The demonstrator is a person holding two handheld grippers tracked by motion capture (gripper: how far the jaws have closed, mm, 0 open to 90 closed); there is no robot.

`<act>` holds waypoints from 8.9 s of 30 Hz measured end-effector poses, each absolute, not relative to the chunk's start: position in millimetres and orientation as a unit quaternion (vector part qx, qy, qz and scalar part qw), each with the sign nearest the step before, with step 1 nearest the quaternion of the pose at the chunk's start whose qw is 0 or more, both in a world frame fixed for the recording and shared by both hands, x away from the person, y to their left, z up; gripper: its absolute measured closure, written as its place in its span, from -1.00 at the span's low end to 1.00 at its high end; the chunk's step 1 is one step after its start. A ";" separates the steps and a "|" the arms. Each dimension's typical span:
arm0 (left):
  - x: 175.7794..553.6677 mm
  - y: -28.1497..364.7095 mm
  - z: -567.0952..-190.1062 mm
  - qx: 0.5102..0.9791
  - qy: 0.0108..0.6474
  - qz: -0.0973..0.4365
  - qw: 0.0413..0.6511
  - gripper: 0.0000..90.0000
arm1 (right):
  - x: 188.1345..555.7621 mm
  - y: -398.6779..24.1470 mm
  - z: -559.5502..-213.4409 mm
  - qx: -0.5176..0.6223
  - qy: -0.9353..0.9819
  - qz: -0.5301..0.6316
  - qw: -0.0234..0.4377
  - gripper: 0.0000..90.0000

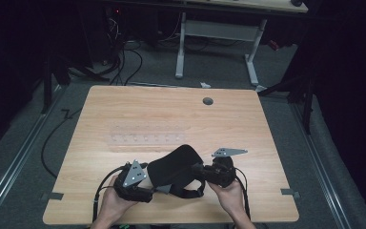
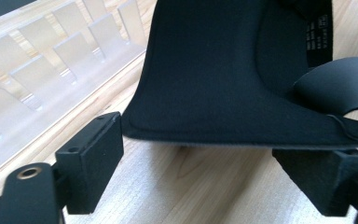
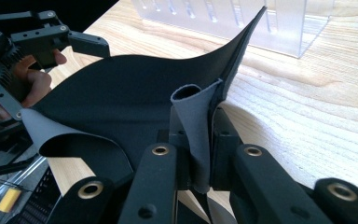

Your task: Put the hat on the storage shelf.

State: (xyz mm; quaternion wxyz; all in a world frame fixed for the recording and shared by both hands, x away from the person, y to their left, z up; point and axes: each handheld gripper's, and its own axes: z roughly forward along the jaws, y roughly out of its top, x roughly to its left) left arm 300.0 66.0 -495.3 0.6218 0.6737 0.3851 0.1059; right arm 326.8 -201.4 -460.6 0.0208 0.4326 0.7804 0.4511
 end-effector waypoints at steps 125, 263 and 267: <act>342.9 139.9 -422.6 0.556 0.426 0.076 0.710 0.90 | 352.2 -259.3 -531.1 0.526 0.752 0.320 0.237 -0.05; 433.4 201.5 -481.3 0.490 0.572 0.171 0.635 0.53 | 352.1 -258.1 -531.3 0.524 0.754 0.320 0.236 -0.12; 433.9 203.5 -479.5 0.481 0.589 0.163 0.628 0.13 | 352.1 -258.1 -531.3 0.524 0.754 0.320 0.236 -0.12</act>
